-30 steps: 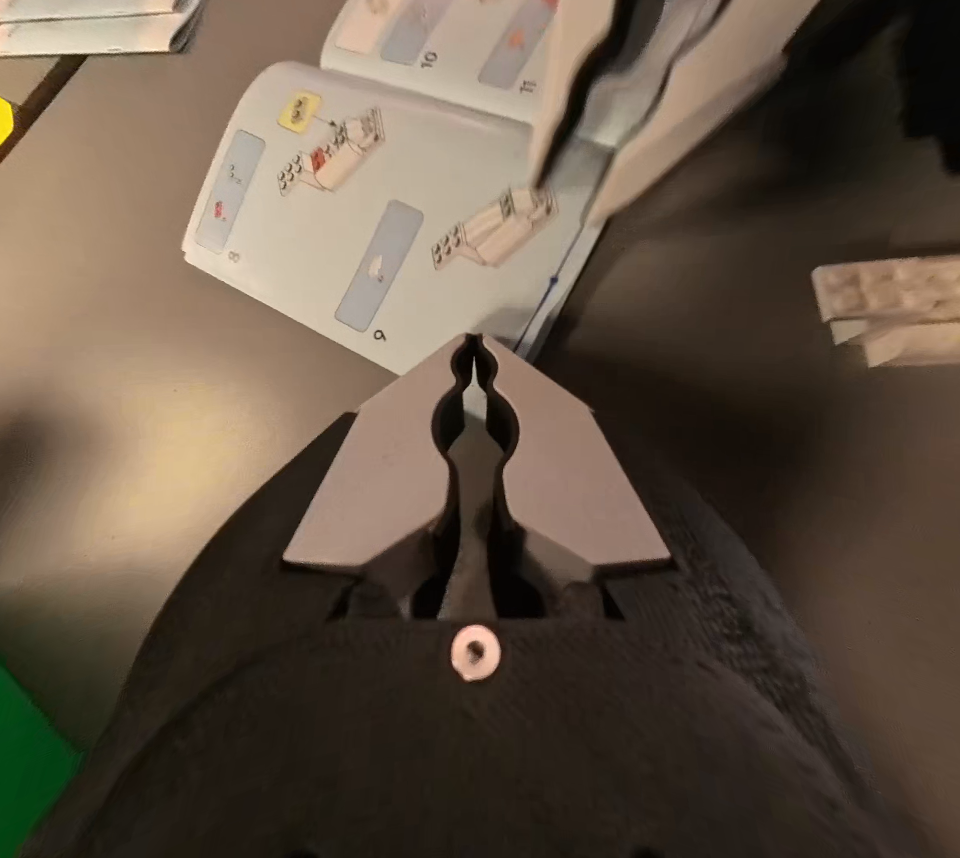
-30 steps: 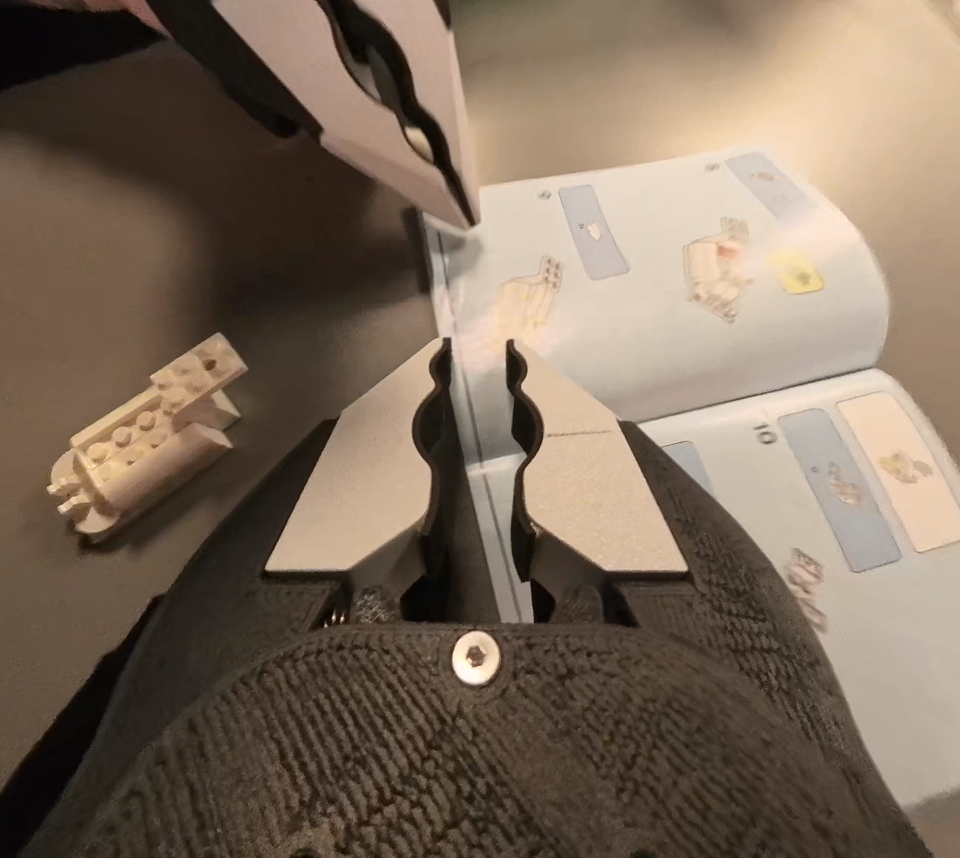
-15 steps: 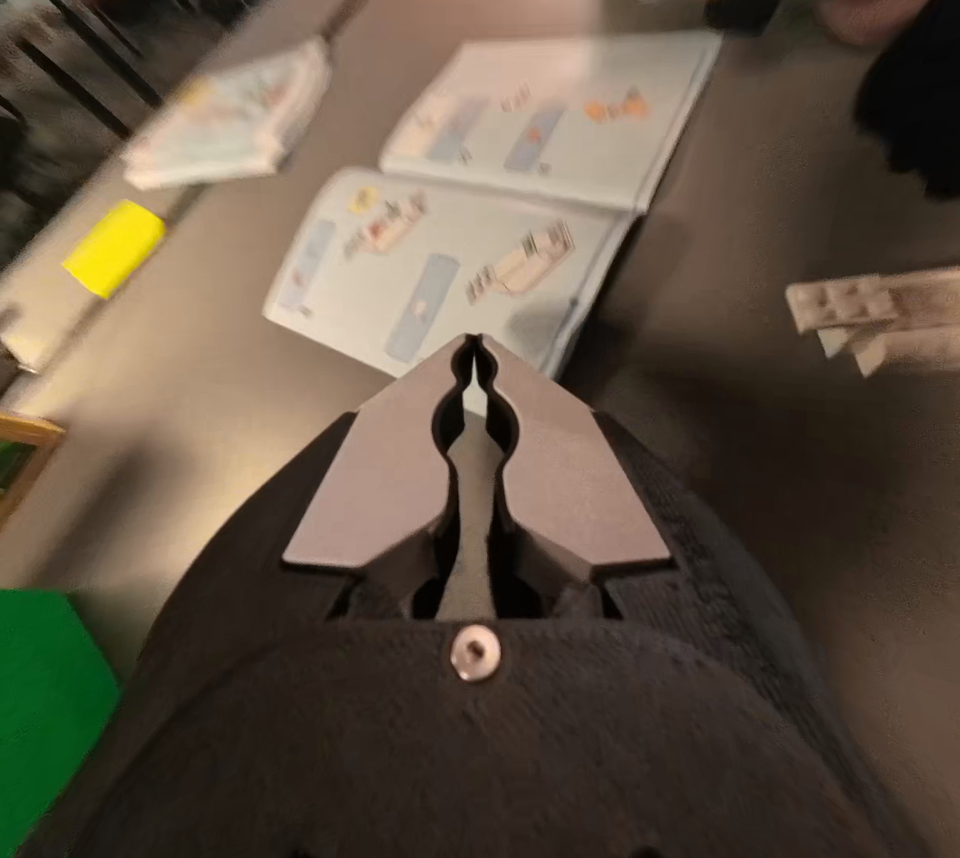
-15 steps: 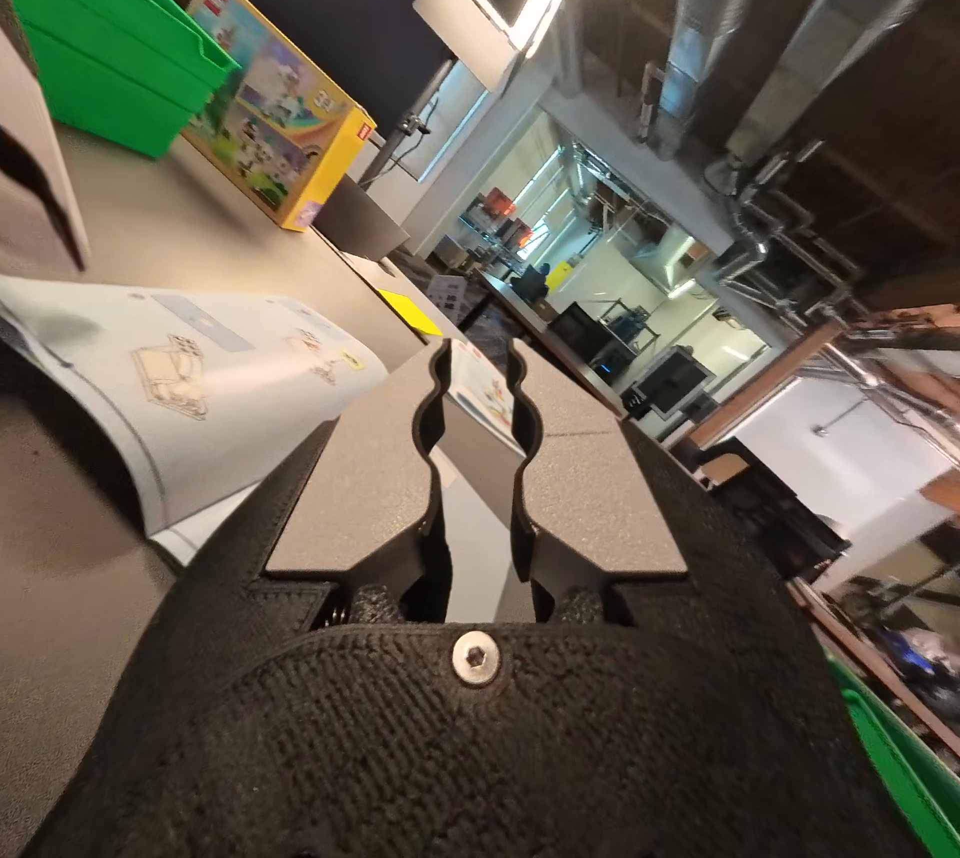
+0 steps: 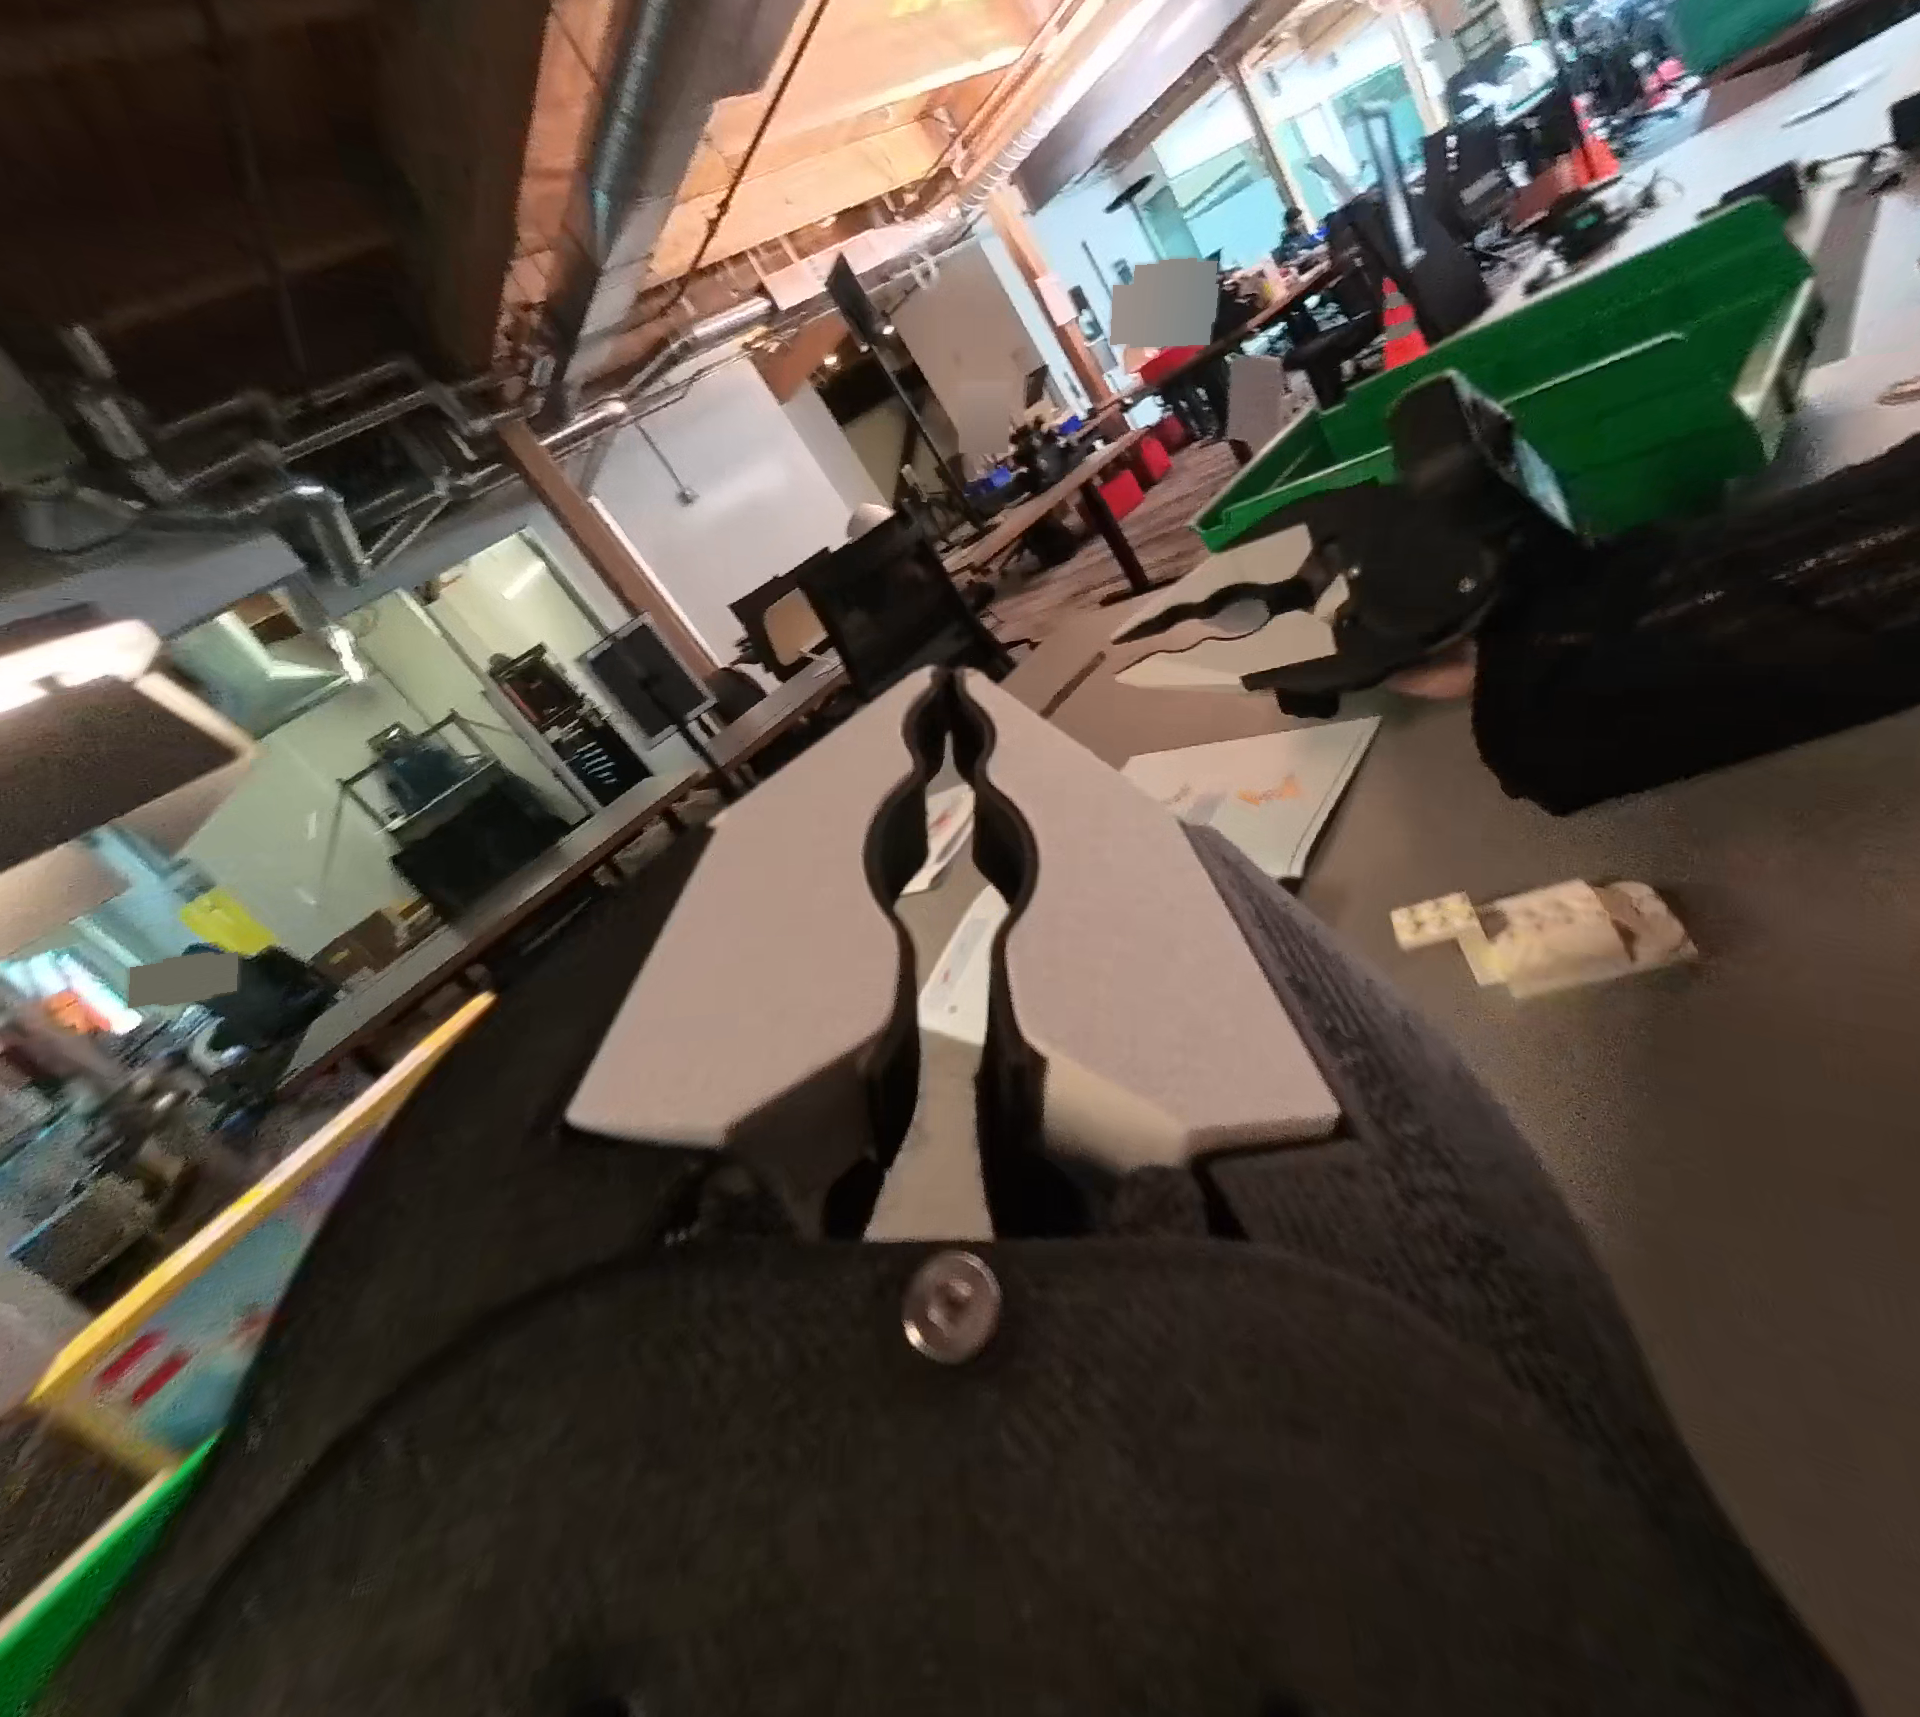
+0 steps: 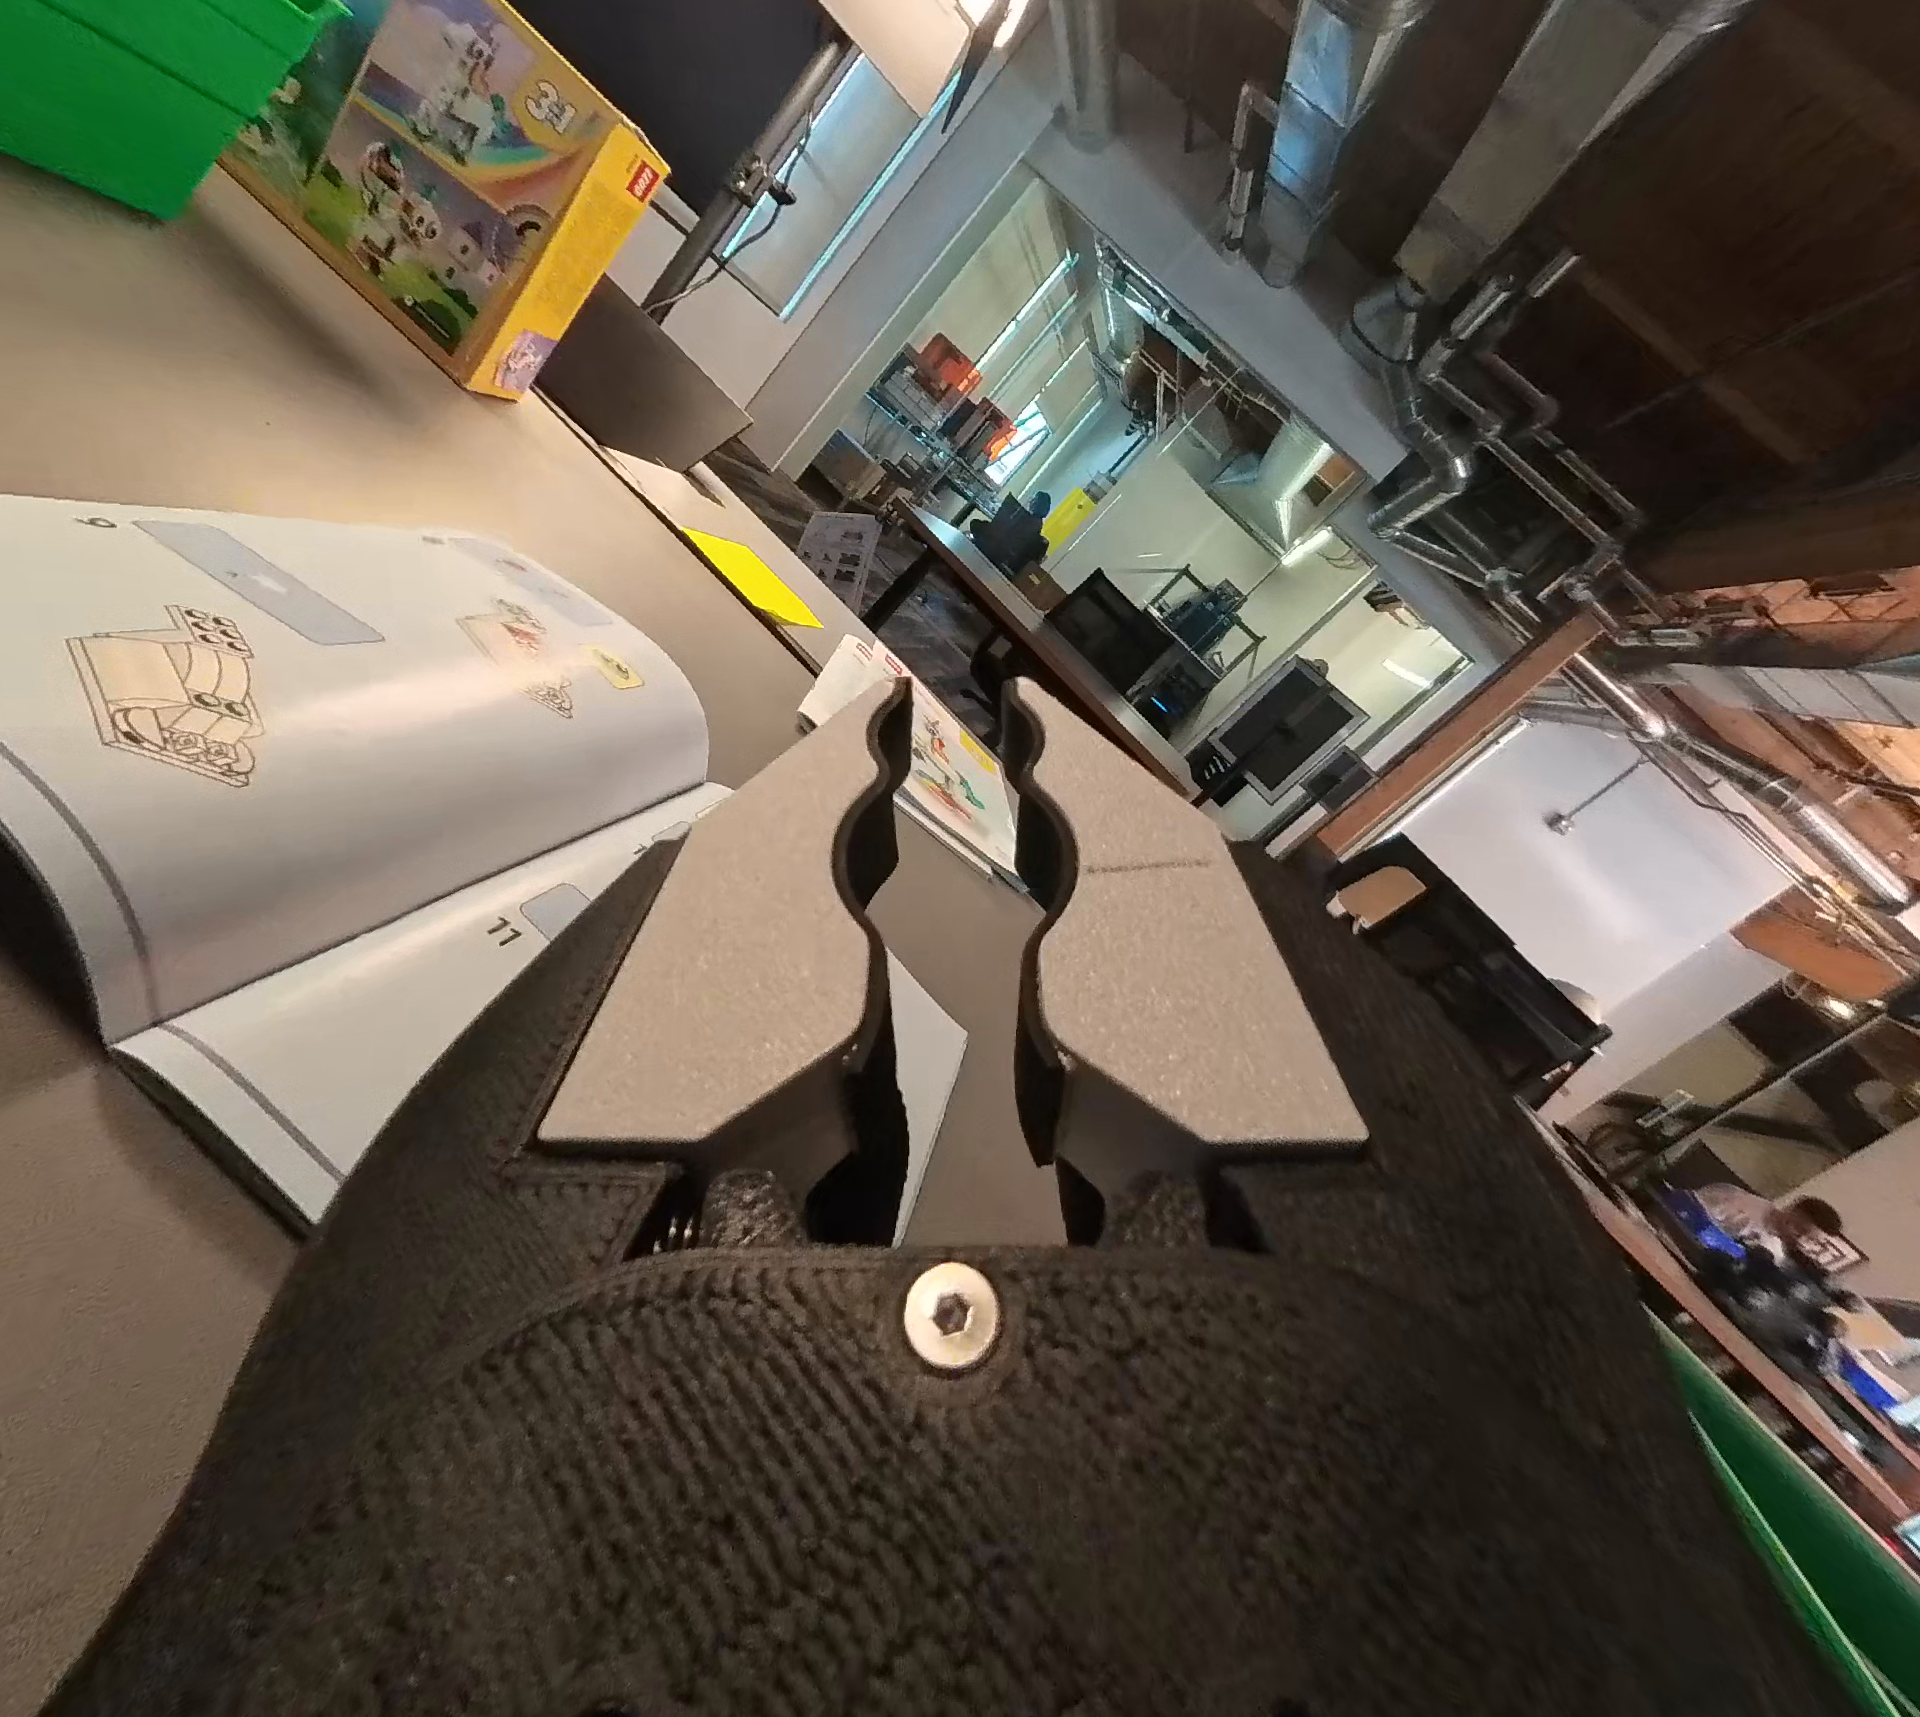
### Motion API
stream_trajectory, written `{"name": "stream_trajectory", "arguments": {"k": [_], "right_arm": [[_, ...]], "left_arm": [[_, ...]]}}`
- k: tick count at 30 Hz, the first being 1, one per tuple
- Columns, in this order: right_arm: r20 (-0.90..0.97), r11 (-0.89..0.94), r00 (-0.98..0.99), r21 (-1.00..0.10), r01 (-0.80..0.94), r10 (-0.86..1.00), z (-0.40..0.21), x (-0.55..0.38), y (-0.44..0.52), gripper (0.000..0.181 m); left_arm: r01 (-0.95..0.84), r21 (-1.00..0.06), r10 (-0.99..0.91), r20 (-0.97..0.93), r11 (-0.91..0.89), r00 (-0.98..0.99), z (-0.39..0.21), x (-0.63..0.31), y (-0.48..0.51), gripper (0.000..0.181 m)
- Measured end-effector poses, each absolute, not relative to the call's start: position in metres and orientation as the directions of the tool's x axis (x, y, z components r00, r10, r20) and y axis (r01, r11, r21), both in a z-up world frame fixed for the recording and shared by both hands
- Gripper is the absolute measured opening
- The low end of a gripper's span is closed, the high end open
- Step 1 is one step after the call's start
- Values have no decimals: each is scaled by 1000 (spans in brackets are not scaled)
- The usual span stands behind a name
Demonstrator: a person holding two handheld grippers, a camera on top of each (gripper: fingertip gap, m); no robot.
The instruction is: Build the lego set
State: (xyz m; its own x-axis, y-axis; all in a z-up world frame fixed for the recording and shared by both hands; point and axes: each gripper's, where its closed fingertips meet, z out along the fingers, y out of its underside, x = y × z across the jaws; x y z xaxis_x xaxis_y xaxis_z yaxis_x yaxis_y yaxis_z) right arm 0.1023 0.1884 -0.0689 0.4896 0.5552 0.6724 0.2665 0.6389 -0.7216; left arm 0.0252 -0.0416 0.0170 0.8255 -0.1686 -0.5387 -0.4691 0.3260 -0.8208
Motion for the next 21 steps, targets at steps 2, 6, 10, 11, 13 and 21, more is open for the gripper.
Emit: {"name": "stream_trajectory", "arguments": {"k": [2,6,10,11,13,21], "right_arm": [[665,633,491,-729,262,563,-69,101,189,15],[643,613,501,-748,253,579,-70,101,192,15],[631,600,507,-759,252,586,-71,101,194,15],[631,598,508,-760,255,586,-71,101,194,15],[636,597,505,-758,264,583,-73,100,195,14],[626,575,519,-768,283,581,-76,102,203,14]], "left_arm": [[-465,-839,-116,-511,282,851,24,2,-65,0],[-363,-922,43,-361,137,932,30,-74,-103,0],[-244,-963,130,-258,-115,957,6,-152,-115,20],[-217,-960,110,-239,-177,965,-2,-163,-113,25],[-186,-931,42,-209,-314,977,-21,-175,-102,26],[-195,-553,-179,-84,-810,980,-126,-206,-44,26]]}}
